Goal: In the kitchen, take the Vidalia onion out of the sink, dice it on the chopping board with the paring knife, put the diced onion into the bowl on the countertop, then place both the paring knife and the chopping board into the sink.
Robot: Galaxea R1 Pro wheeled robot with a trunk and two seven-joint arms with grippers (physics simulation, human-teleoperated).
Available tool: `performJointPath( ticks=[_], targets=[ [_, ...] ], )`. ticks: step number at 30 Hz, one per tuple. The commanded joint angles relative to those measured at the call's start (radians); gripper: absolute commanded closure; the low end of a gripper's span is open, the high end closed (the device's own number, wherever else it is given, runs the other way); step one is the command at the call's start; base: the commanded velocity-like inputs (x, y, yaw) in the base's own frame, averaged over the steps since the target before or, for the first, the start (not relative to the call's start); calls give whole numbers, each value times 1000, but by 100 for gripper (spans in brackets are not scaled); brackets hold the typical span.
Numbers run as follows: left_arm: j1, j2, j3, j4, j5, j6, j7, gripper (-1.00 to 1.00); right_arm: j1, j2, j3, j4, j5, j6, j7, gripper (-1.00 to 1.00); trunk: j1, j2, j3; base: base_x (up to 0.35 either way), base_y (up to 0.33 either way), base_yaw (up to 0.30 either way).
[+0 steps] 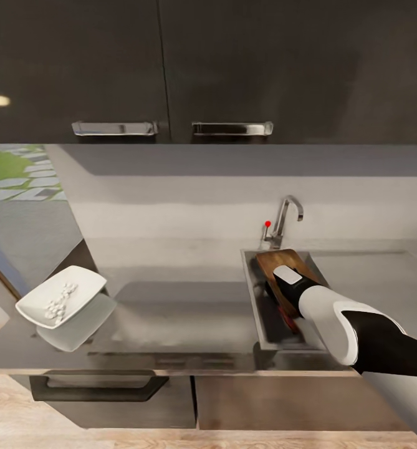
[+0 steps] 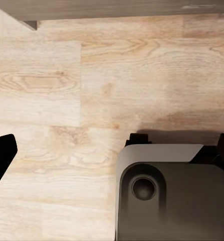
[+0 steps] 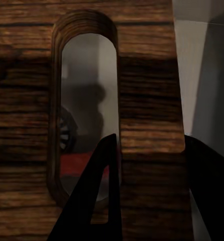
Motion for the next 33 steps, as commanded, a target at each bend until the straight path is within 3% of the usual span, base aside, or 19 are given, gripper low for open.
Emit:
performJointPath(
  ticks=[1, 33],
  targets=[
    [-2, -1, -9, 4, 10, -7, 1, -100, -1, 0, -6, -1, 5, -5, -1, 100, 1, -2, -3, 64, -20, 0],
    [-2, 1, -9, 4, 10, -7, 1, -100, 16, 1, -6, -1, 5, -6, 14, 100, 1, -2, -54, 3, -1, 0]
  ],
)
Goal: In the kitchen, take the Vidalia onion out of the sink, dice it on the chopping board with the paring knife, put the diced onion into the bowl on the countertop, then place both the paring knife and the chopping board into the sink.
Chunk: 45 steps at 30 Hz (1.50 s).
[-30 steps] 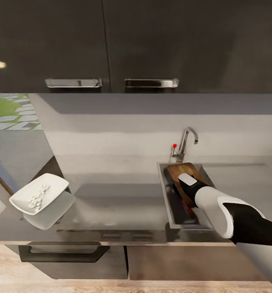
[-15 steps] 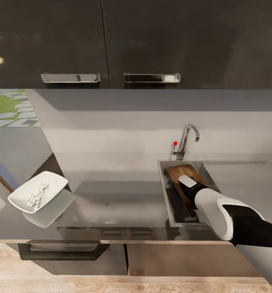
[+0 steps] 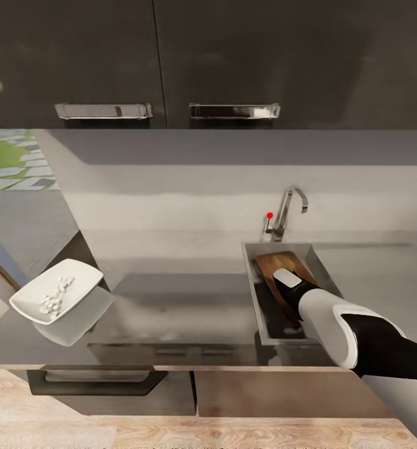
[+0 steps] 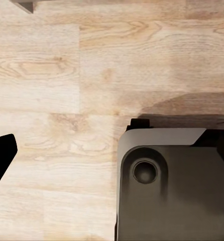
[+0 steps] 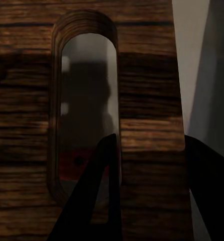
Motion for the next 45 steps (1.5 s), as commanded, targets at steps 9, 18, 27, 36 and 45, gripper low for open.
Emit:
performJointPath(
  ticks=[9, 18, 27, 36, 45],
  targets=[
    [-2, -1, -9, 4, 10, -7, 1, -100, 0, 0, -7, -1, 4, -3, -2, 100, 0, -2, -9, 0, 0, 0],
    [-2, -1, -9, 4, 10, -7, 1, -100, 0, 0, -7, -2, 2, -3, -3, -100, 0, -2, -9, 0, 0, 0],
    [-2, -1, -9, 4, 10, -7, 1, -100, -1, 0, -7, -2, 2, -3, -2, -100, 0, -2, -9, 0, 0, 0],
    [-2, 0, -9, 5, 10, -7, 1, -100, 0, 0, -7, -3, 0, -2, -2, -100, 0, -2, -9, 0, 0, 0],
    [-2, 2, -9, 6, 10, -6, 0, -100, 0, -2, 0, -44, 9, 32, -4, -100, 0, -2, -9, 0, 0, 0]
  ],
)
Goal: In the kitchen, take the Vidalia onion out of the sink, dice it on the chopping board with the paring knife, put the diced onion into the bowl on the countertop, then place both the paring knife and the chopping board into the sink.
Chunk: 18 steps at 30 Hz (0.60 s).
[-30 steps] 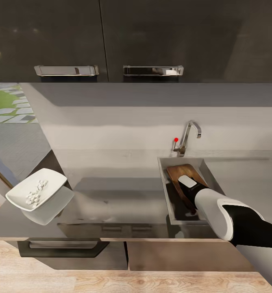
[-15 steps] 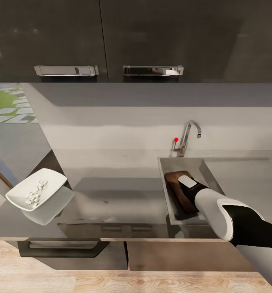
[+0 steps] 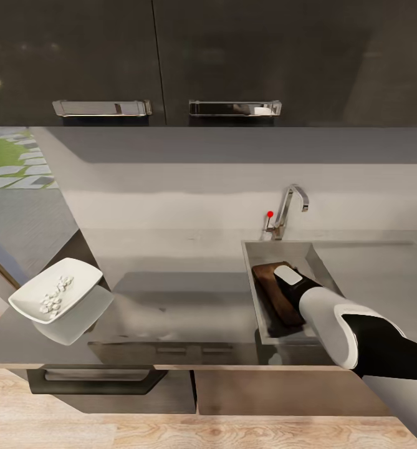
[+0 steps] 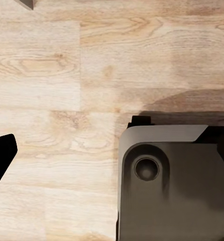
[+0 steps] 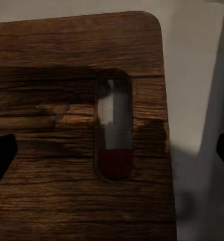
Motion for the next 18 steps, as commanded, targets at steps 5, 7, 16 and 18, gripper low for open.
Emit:
performJointPath(
  ticks=[5, 7, 16, 18],
  targets=[
    [-2, -1, -8, 5, 10, -7, 0, -100, -1, -14, -1, -193, 34, 197, -2, -100, 0, -1, -2, 0, 0, 0],
    [-2, -1, -8, 5, 10, -7, 0, -100, -1, -30, -1, -252, 44, 280, -3, -100, 0, -1, -2, 0, 0, 0],
    [-2, -1, -8, 5, 10, -7, -1, -100, -1, -209, 16, -423, 73, 628, 126, -100, 0, -1, -2, 0, 0, 0],
    [-2, -1, -9, 5, 10, -7, -1, -100, -1, -251, 46, -415, 118, 688, 265, -100, 0, -1, -2, 0, 0, 0]
  ],
)
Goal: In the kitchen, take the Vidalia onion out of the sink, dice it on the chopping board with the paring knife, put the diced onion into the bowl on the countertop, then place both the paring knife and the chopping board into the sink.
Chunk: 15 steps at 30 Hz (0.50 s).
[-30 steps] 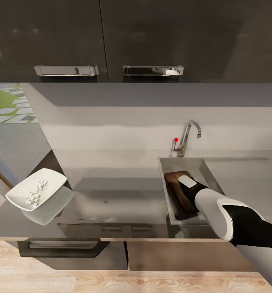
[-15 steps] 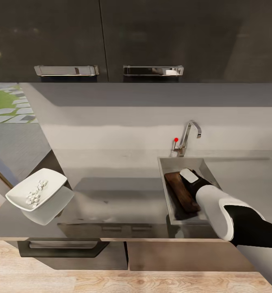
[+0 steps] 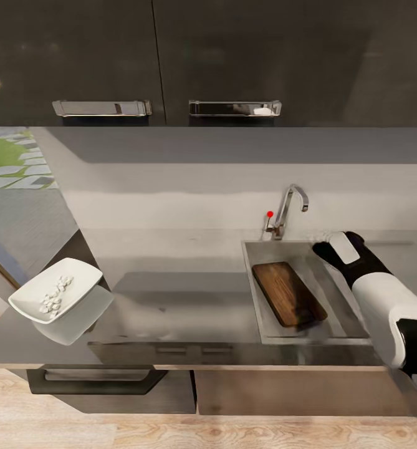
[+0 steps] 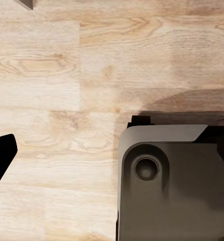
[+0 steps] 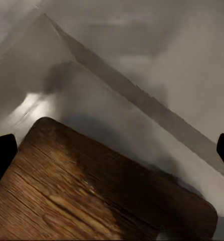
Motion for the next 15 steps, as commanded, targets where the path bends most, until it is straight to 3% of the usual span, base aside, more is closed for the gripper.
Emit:
performJointPath(
  ticks=[1, 3, 5, 6, 7, 10, 12, 15],
  targets=[
    [-2, -1, -9, 5, 10, -8, 1, -100, 0, -19, 15, 6, 31, 28, 84, -100, 0, -2, -2, 0, 0, 0],
    [-2, -1, -9, 5, 10, -9, 1, -100, 0, -46, 34, 38, 138, 53, 277, -100, 0, -2, -2, 0, 0, 0],
    [-2, -1, -9, 4, 10, -9, 0, -100, 0, -60, 41, 83, 287, 60, 473, -100, 0, -2, -2, 0, 0, 0],
    [-2, -1, -9, 4, 10, -9, 0, -100, 0, -62, 43, 92, 330, 60, 520, -100, 0, -2, -2, 0, 0, 0],
    [-2, -2, -9, 4, 9, -9, 0, -100, 0, -65, 45, 112, 461, 56, 651, -100, 0, -2, -2, -29, 0, 0],
    [-2, -3, -9, 4, 9, -10, -1, -100, 0, -66, 45, 129, 694, 23, 891, -100, 0, -2, -2, -65, 0, 0],
    [-2, -4, -9, 4, 8, -10, -1, -100, 0, -68, 43, 130, 751, 12, 967, -100, 0, -2, -2, -113, 0, 0],
    [-2, -4, -9, 4, 8, -10, -2, -100, 0, -70, 43, 131, 781, 6, 1009, -100, 0, -2, -2, -149, 0, 0]
  ],
)
